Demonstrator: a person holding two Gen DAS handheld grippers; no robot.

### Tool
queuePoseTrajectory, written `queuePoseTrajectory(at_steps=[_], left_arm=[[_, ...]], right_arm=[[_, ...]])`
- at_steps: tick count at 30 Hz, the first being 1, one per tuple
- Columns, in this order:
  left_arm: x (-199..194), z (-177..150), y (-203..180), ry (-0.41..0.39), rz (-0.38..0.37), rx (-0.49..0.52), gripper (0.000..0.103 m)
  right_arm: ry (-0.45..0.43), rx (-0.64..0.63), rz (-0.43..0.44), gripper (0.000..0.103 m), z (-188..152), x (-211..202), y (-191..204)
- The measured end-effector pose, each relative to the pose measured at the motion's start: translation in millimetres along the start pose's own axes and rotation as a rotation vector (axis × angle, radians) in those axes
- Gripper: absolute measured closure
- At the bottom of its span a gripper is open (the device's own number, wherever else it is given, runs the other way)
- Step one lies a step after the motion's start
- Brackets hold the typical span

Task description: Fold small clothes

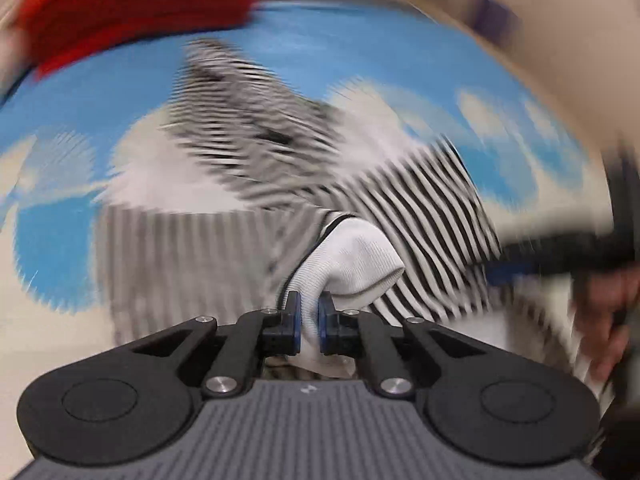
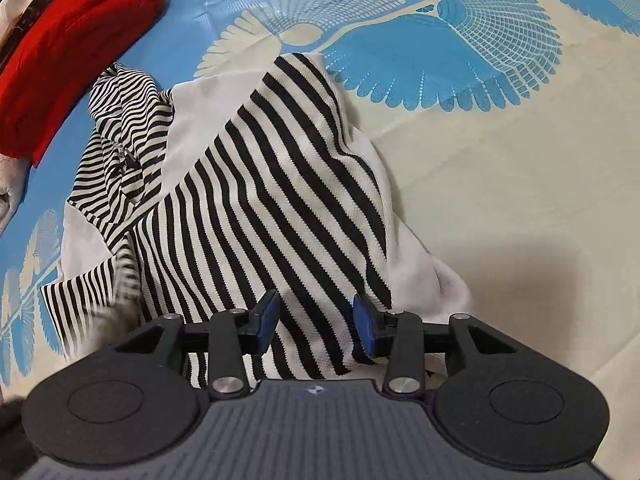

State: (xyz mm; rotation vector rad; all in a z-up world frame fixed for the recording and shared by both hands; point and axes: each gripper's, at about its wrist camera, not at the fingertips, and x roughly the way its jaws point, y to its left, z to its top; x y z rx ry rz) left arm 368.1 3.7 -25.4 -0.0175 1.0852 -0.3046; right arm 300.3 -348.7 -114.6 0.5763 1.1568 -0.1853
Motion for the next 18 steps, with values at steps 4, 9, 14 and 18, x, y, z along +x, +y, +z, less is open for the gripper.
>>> queuePoseTrajectory(at_steps=[4,9,14,18], left_arm=[[-9,9,69,0.012,0.142,-0.185,0.089],[-1,7,104,0.050,0.109,-0.322,0.075],[29,-8,112,0.128,0.079,-0.410,0.069],[46,-18,116,0.174,0.108,-0.425,0.060]], right_arm=[[-0.009,-0.018,-0.021,0.061,-1,-1,3],[-0.029,-0.019,-0.048,0.061,-2,-4,5],[-0.058,0.008,-0.076,0.077,0,-6,-3],[-0.072,0.068,-0.128,0.103,5,-4,-23]])
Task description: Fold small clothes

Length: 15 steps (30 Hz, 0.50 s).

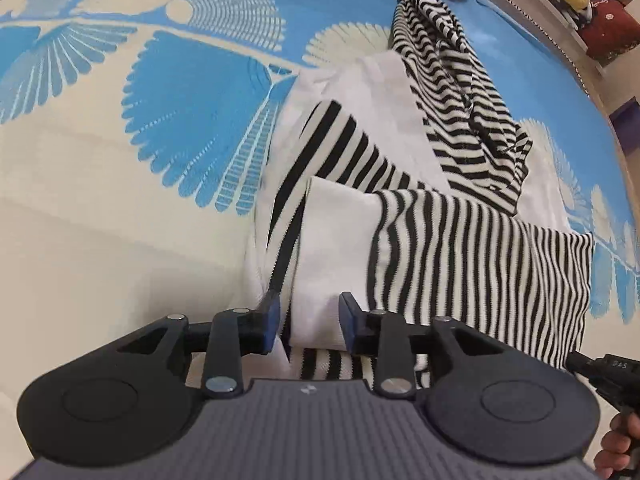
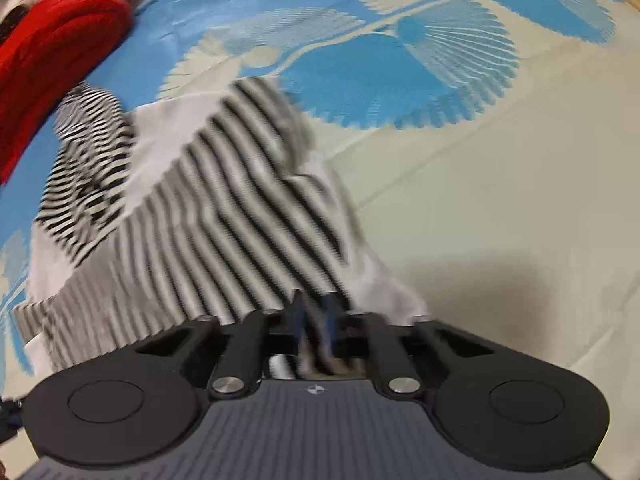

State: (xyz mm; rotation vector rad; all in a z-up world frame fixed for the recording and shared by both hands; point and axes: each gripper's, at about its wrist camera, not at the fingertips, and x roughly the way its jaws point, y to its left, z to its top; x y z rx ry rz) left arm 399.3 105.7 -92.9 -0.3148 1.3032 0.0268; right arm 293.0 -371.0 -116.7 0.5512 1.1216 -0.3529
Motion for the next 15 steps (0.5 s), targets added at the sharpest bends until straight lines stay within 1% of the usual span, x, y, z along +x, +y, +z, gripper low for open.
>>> queuePoseTrajectory(at_steps=[2,3,4,5,6,7,8,9,10,11,12,15], left_arm=[[6,-1,0,0.012,0.025,0.008,0.059],[6,-1,-1,0.008,0.029,0.019,0.059],[5,-3,-4,0.003,0.030,0.037,0.060],[4,-4,-8,-0.001,0.037,0.060,0.064],[1,-5,-11,-0.010,0.047,0.077,0.085],[-3,-5,-15,-0.026,0.056,0.096,0.100],[-7,-5,-17,-0.040,0.056,0.107,0.101],[-13,-5,-20,-0.058,0.055,0.116,0.101],[-19,-4,-23,-0.075,0.054,0.125,0.101],[-26,-3,-26,-0.092,0.051,0.133,0.101],[-31,-3,-29,-0.104,0.049,0.138,0.101],[-42,-3,-34,-0.125,0.035,0.139,0.101]], right_arm=[[-0.029,0.044,-0.043,0.103,5,-4,-10],[-0.045,0.068,-0.058,0.096,8,-8,-15],[-0.059,0.101,-0.051,0.096,11,-12,-19],[-0.066,0.145,-0.019,0.096,12,-17,-25],[-0.063,0.193,0.017,0.096,12,-23,-28],[-0.058,0.224,0.058,0.096,10,-29,-29],[-0.050,0.243,0.102,0.091,7,-34,-27],[-0.035,0.257,0.146,0.082,4,-38,-24],[-0.014,0.263,0.182,0.076,-1,-40,-20],[0.013,0.265,0.200,0.066,-5,-39,-16],[0.035,0.269,0.197,0.061,-9,-36,-15],[0.112,0.324,0.172,0.060,-20,-21,-18]])
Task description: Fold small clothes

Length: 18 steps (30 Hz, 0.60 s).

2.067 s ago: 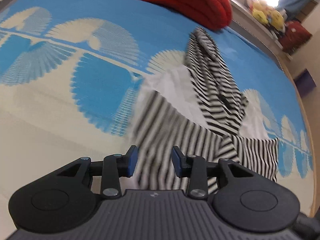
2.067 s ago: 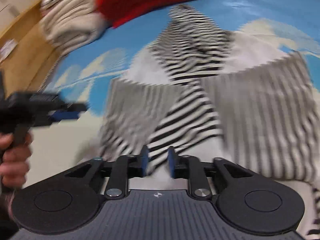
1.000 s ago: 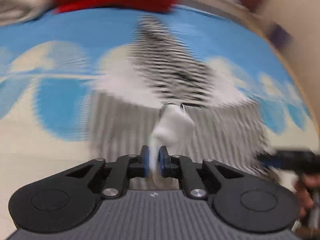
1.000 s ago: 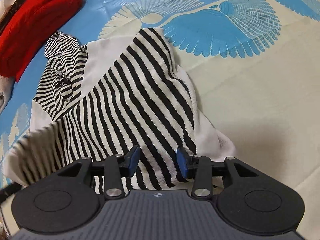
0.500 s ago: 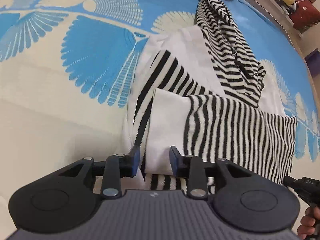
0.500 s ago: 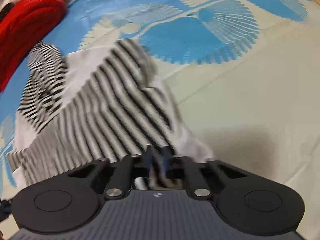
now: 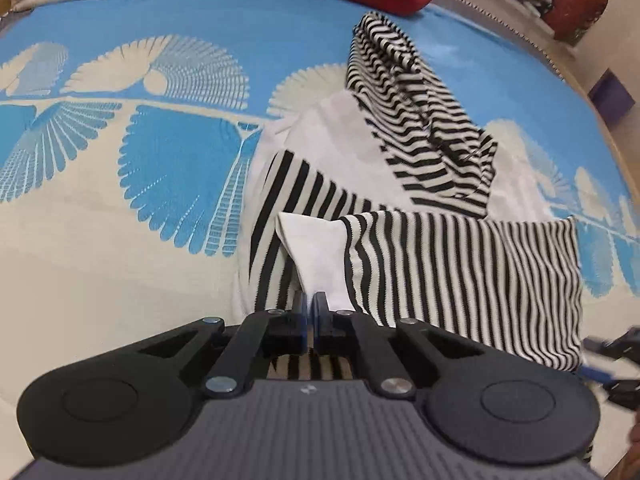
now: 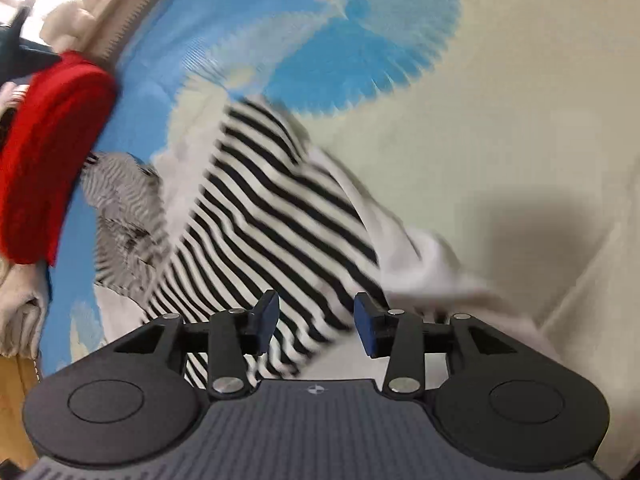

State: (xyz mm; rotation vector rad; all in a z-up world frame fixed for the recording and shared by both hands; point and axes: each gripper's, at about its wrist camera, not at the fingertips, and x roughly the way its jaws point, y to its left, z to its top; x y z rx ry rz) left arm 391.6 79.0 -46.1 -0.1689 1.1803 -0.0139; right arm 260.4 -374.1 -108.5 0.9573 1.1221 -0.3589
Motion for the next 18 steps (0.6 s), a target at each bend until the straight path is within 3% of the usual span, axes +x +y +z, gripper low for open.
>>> queuePoseTrajectory(at_steps=[2,6,7,8,9,13,16,18], left_arm=[[-4,0,0,-0.002,-0.005,-0.003,0.101],[-10,-2,-2,-0.011,-0.012,0.010,0.101],[-10,-2,-3,-0.010,-0.009,0.019,0.101],[-11,-3,-4,-0.010,-0.009,0.028,0.101],[-12,-3,-5,-0.011,-0.014,0.034,0.101],[-15,-8,-5,0.003,-0.062,0.035,0.102],[1,-16,-7,0.060,0.008,0.066,0.102],[10,-19,-1,0.095,0.007,0.046,0.102]], right_arm=[[0.032,0.028,-0.013,0.060,-1,10,-7],[0.017,0.069,-0.054,0.063,0,16,-18],[-0.008,0.082,-0.052,0.071,2,12,-20],[-0.036,0.072,-0.044,0.095,3,7,-20],[-0.066,0.057,-0.036,0.101,5,0,-20],[-0.221,0.040,-0.089,0.103,8,-33,-18],[-0.076,0.024,-0.101,0.101,6,-9,-17],[-0.026,0.013,-0.126,0.097,-2,-1,-15]])
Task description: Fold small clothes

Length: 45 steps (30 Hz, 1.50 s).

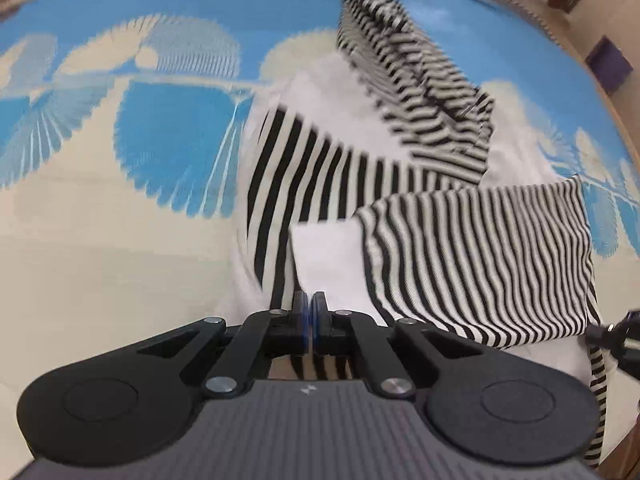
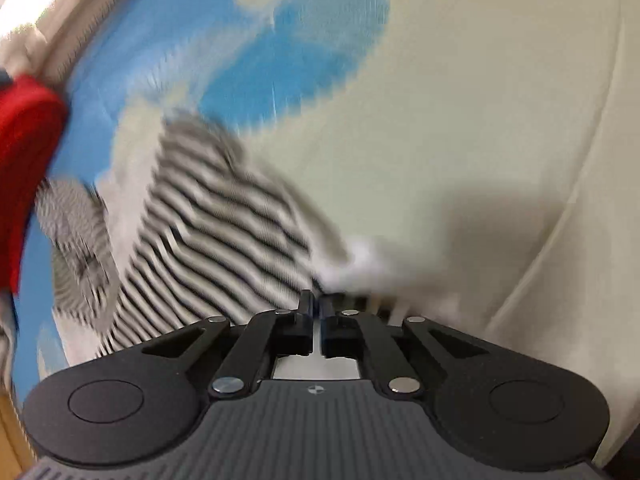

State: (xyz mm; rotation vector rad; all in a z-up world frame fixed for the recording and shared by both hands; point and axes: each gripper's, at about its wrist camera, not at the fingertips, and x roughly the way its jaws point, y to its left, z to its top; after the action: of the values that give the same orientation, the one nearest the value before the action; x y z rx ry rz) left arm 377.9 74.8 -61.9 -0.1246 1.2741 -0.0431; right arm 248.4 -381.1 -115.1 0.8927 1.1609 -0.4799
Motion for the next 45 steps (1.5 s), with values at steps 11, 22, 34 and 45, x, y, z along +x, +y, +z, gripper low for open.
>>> queuePoseTrajectory(at_steps=[11,22,34,45], left_arm=[[-11,6,-5,-0.058,-0.074,-0.036,0.095],[16,-6,-26,-0.033,0.026,0.066,0.069],[-35,5,-47,-0.242,0.075,0.131,0.069],[-55,137,-82,-0.430,0.072,0.127,0.088]], right_arm=[[-0.184,-0.454,0.115,0.048,-15,-33,75],[-0.078,-0.463,0.050,0.046,-1,9,66],[-0.157,-0.521,0.108,0.051,12,-21,81],[-0.282,-0.728,0.089,0.051,20,-52,97]])
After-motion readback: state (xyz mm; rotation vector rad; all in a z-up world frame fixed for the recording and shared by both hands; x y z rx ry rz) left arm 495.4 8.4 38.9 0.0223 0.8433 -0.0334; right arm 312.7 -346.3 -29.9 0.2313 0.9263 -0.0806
